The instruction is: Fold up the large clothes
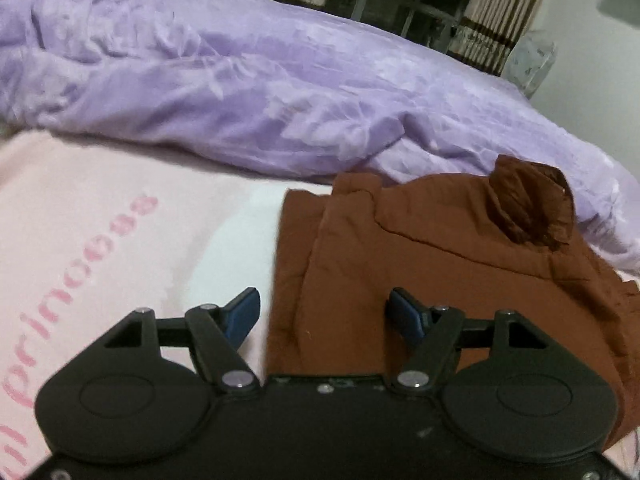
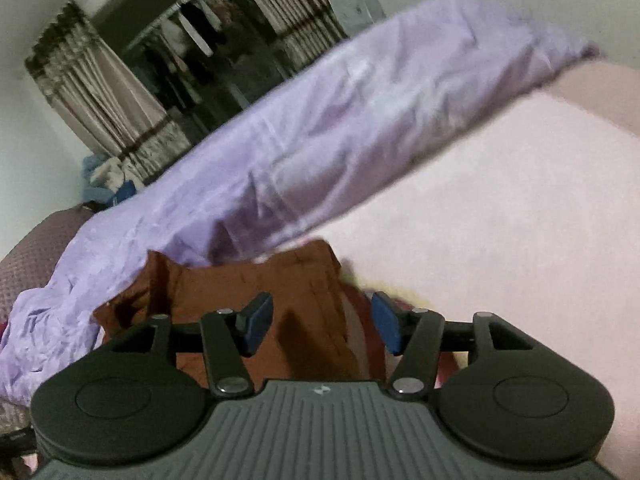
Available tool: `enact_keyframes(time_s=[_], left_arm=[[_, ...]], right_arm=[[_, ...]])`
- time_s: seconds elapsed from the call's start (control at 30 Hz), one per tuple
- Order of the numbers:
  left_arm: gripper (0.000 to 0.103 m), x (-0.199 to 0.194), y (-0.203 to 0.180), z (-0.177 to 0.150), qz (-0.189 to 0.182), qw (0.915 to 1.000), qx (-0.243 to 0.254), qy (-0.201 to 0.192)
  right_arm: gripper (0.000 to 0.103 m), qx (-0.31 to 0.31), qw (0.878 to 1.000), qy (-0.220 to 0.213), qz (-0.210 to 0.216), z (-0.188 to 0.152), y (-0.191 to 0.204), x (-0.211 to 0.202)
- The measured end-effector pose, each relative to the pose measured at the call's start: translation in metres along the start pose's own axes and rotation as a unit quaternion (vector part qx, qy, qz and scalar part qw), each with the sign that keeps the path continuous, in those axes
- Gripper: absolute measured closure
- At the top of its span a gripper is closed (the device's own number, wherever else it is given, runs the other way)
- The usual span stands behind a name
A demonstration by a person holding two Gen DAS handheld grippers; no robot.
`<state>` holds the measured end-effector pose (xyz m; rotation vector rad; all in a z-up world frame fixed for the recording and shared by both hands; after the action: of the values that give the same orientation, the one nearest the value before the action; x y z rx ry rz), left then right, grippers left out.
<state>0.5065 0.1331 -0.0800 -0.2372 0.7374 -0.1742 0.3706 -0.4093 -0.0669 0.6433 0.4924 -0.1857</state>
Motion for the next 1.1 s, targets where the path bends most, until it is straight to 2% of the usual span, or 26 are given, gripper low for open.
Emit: enact_keyframes(time_s=[0.07, 0.1, 0.13, 0.17, 0.2, 0.23, 0.33, 0.4, 0.6, 0.77, 0.8, 0.83, 0.87, 0.9, 0.93, 0.97, 1.03, 1.1], left_arm=[[0.042, 0.001, 0.001, -0.001, -0.011, 0.9998, -0.012, -0.009], [0.062, -0.002, -0.001, -0.001, -0.017, 0.9996, -0.016, -0.013], [0.071, -0.003, -0.002, -0.001, -0.029, 0.9993, -0.020, -0.015], [0.081, -0.007, -0.005, -0.001, -0.030, 0.9992, -0.021, -0.017], [0.093, -0.012, -0.007, 0.001, -0.027, 0.9991, -0.018, -0.026], [0.094, -0.019, -0.008, 0.003, -0.033, 0.9986, -0.014, -0.038], [0.093, -0.042, -0.007, 0.012, -0.034, 0.9961, -0.020, -0.079], [0.093, -0.042, -0.003, 0.013, -0.022, 0.9967, -0.026, -0.073], [0.089, 0.000, 0.010, -0.011, 0.010, 0.9986, -0.050, -0.017], [0.085, 0.013, 0.014, -0.016, 0.014, 0.9976, -0.066, -0.013], [0.080, 0.012, 0.013, -0.016, 0.017, 0.9980, -0.060, -0.012], [0.076, 0.010, 0.011, -0.015, 0.027, 0.9985, -0.047, -0.012], [0.059, 0.007, 0.010, -0.013, 0.041, 0.9984, -0.036, -0.015], [0.049, 0.003, 0.010, -0.010, 0.063, 0.9975, -0.026, -0.017], [0.050, -0.006, 0.009, -0.005, 0.076, 0.9966, -0.020, -0.024], [0.052, -0.015, 0.009, -0.001, 0.071, 0.9967, -0.023, -0.031], [0.052, -0.037, 0.001, 0.009, 0.057, 0.9968, -0.028, -0.048], [0.052, -0.059, -0.022, 0.014, 0.048, 0.9968, 0.000, -0.064]], right_arm=[[0.036, 0.013, 1.000, 0.025, 0.013, -0.006, 0.000, 0.010], [0.037, 0.016, 0.999, 0.028, 0.019, -0.008, 0.002, 0.012], [0.039, 0.013, 0.999, 0.029, 0.027, -0.010, 0.006, 0.014], [0.046, 0.005, 0.999, 0.028, 0.032, -0.011, 0.012, 0.014], [0.077, -0.007, 0.999, 0.024, 0.027, -0.011, 0.016, 0.013], [0.094, -0.023, 0.999, 0.019, 0.013, -0.010, 0.022, 0.012], [0.095, -0.033, 0.999, -0.027, 0.020, -0.002, 0.035, -0.009], [0.095, -0.039, 0.998, -0.039, 0.007, 0.000, 0.037, -0.011], [0.095, -0.007, 0.999, 0.016, -0.028, -0.016, 0.008, 0.034], [0.095, 0.020, 1.000, 0.013, -0.007, -0.025, -0.005, 0.039], [0.094, 0.015, 1.000, 0.014, -0.008, -0.026, -0.004, 0.038], [0.089, 0.007, 1.000, 0.013, -0.009, -0.026, -0.003, 0.037], [0.085, -0.003, 1.000, 0.011, -0.014, -0.025, 0.000, 0.034], [0.076, -0.011, 1.000, 0.006, -0.021, -0.023, 0.003, 0.030], [0.059, -0.018, 0.999, -0.001, -0.034, -0.020, 0.006, 0.026], [0.055, -0.028, 0.998, -0.014, -0.051, -0.016, 0.012, 0.017], [0.055, -0.058, 0.995, -0.039, -0.064, -0.012, 0.029, -0.001], [0.055, -0.101, 0.992, -0.067, -0.048, -0.012, 0.056, -0.023]])
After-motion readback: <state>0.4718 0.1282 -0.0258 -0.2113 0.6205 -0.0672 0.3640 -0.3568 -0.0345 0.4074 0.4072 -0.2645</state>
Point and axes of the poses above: each gripper's, at about its wrist camera, not at the fingertips, and x roughly the way its jaws point, y to its left, z to its top, the point moved 6 cm from there along x, roughly the way its jaws point, and after that the axes turned 1 degree about -z, right-handed, at the moved point
